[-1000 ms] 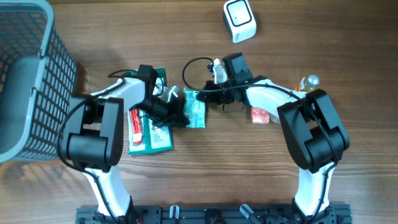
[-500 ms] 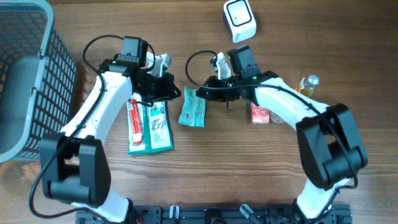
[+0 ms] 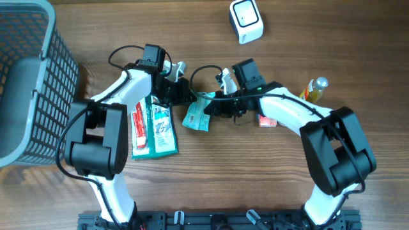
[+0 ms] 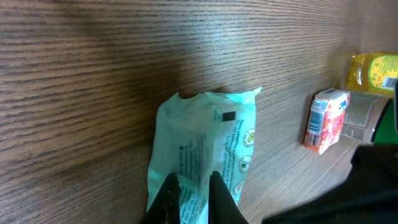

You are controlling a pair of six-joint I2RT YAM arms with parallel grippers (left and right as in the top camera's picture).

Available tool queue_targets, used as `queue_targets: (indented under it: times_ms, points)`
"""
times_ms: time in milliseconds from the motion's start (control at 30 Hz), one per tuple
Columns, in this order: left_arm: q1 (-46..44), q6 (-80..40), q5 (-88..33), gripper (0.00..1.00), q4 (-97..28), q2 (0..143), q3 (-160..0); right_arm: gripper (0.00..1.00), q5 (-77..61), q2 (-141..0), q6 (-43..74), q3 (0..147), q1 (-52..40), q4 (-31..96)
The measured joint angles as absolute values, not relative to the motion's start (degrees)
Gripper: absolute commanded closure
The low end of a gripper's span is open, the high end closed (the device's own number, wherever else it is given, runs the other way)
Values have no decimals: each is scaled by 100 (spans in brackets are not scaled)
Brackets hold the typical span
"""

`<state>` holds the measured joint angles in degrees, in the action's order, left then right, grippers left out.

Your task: Scan the item barcode

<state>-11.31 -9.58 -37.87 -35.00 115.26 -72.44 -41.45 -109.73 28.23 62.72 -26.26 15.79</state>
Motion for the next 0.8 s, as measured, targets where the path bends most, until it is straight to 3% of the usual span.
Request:
queue_targets:
  times_ms: [800]
  points:
    - [-1282, -1321, -3055, 96, -3411, 11646, -7273, 96, -3590, -11343, 2888, 6294, -2902, 1730]
